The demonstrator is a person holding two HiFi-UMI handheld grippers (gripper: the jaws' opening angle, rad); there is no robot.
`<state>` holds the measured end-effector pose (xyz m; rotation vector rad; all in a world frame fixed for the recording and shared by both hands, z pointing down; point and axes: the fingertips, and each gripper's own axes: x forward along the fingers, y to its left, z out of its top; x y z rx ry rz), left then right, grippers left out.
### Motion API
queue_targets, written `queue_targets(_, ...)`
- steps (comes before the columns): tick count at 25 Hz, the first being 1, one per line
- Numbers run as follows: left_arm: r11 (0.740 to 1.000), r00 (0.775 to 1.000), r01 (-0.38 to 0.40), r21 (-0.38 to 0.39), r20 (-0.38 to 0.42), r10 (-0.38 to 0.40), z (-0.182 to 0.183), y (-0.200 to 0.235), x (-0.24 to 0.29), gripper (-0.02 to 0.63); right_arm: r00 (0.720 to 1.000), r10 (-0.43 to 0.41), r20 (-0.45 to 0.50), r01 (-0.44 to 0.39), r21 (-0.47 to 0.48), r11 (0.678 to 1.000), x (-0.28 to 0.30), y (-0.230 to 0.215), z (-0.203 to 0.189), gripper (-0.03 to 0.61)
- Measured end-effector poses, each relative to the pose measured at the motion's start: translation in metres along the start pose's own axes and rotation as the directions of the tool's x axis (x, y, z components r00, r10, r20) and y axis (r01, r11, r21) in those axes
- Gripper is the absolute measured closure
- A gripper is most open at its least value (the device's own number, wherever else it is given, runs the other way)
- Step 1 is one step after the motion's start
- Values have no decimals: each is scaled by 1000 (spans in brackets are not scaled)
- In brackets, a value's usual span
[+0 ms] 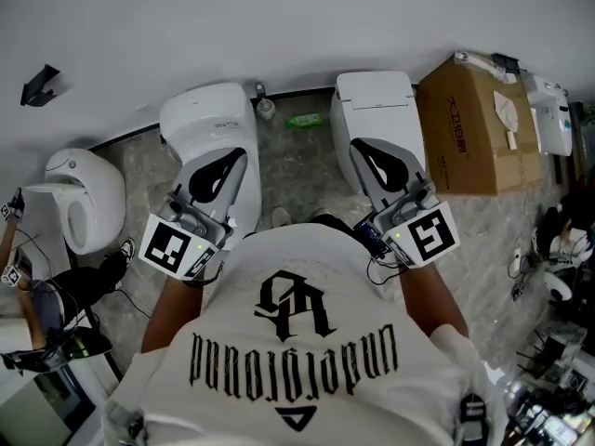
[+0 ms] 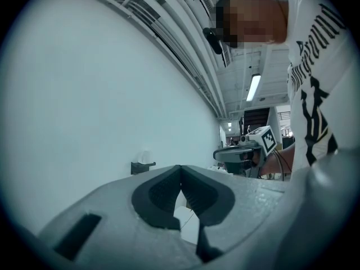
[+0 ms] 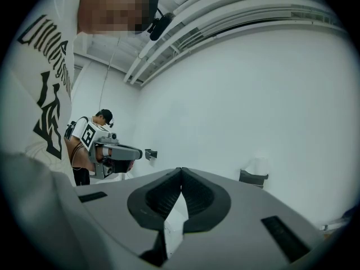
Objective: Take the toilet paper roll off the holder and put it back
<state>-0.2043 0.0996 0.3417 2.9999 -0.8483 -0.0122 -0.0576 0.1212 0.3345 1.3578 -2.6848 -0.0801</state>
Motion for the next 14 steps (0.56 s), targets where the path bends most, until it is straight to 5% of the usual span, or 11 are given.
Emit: queue_targets(14, 999, 999, 35, 11, 13, -35, 8, -8, 12, 600, 1000, -15, 4, 15, -12, 1000, -3, -9, 7, 563)
